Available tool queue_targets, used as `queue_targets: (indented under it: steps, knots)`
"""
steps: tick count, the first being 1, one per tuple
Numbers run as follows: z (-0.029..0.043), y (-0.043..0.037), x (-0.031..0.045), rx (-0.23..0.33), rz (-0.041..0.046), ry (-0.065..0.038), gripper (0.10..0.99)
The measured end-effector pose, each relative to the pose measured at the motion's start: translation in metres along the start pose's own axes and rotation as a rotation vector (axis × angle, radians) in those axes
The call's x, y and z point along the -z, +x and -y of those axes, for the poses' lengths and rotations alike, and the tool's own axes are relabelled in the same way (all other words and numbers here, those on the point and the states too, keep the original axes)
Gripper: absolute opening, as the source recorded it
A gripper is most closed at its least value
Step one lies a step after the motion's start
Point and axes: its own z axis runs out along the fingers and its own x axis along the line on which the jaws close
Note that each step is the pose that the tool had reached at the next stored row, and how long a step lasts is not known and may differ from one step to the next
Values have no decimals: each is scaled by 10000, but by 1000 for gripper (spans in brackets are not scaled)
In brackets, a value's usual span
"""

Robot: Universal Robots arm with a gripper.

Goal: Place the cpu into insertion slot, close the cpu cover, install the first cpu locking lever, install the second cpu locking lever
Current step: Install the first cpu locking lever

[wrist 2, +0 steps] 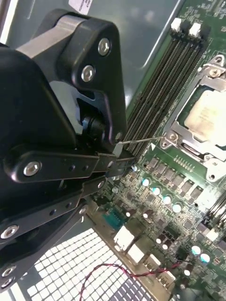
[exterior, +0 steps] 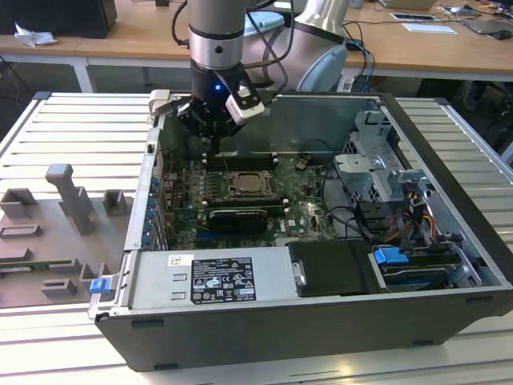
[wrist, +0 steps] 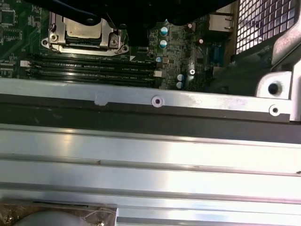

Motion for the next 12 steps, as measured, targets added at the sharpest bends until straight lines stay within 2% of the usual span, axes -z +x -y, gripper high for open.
queue_targets:
  steps: [9, 12]
  knots:
    - [-1, -94, -50, 0, 2, -1, 106]
    - [-2, -157, -66, -1, 1, 0, 106]
